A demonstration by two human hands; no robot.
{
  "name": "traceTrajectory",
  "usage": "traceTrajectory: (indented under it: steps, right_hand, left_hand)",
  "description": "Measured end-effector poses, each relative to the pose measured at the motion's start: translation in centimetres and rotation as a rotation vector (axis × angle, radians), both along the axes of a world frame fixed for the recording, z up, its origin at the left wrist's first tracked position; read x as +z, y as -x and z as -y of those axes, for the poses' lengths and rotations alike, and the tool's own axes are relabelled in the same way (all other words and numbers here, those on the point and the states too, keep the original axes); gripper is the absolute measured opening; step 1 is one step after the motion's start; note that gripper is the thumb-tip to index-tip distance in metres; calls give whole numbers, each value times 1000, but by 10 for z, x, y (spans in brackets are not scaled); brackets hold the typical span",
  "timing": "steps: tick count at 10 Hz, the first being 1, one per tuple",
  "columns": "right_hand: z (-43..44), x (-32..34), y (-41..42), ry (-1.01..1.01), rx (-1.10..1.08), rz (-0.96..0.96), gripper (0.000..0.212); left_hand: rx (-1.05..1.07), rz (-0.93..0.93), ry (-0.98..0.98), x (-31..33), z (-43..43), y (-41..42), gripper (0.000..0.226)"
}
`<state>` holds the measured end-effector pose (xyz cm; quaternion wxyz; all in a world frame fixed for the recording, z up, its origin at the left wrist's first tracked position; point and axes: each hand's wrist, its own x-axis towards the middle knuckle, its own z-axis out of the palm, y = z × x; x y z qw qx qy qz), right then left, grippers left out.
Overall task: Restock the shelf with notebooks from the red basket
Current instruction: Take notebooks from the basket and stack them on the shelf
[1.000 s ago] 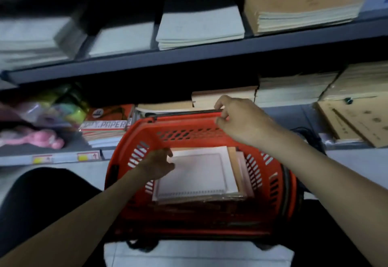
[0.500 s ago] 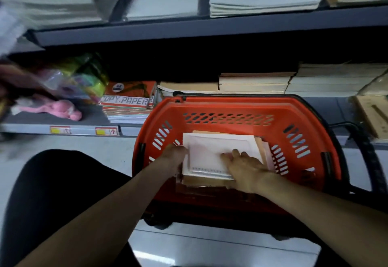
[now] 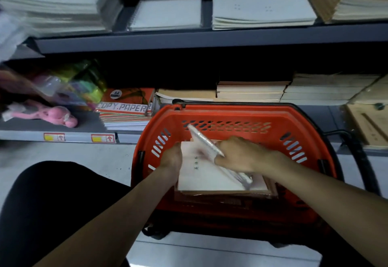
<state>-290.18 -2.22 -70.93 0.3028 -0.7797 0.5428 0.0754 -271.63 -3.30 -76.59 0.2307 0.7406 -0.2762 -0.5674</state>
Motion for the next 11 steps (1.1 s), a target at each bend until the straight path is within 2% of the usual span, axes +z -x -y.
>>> traceTrajectory:
  steps: [1,3,4,5,6,7,8,9,10,11]
  right_hand:
    - [5,16,-3,-1,-207,205,28]
    - [-2,65,-7,156,-402,465,30]
    - [-10,90,-4,216,-431,630,38]
    - [-11,101,3,353,-459,682,32]
    - [-6,108,15,617,-527,721,8]
    - [-2,115,29,819,-601,655,26]
    - [3,127,42,835,-754,737,35]
    - [11,136,44,444,-811,1169,27]
    - [14,139,35,152,-709,1359,24]
    - [20,142,29,174,-700,1391,29]
  left_hand:
    - [-49,4,151,22,-14,18,48]
    - [-278,-371,385,75,-52,40,54]
    - [-364,-608,411,115,-50,39,55]
    - [-330,-840,407,147,-44,35,36]
    - [-285,-749,464,175,-39,31,40]
    - [-257,-645,579,202,-32,25,36]
    - [-196,-533,648,226,-16,18,36]
    - [-186,-457,611,230,22,19,21]
    - [-195,-533,610,238,44,23,30]
    - [-366,-564,663,248,71,15,36]
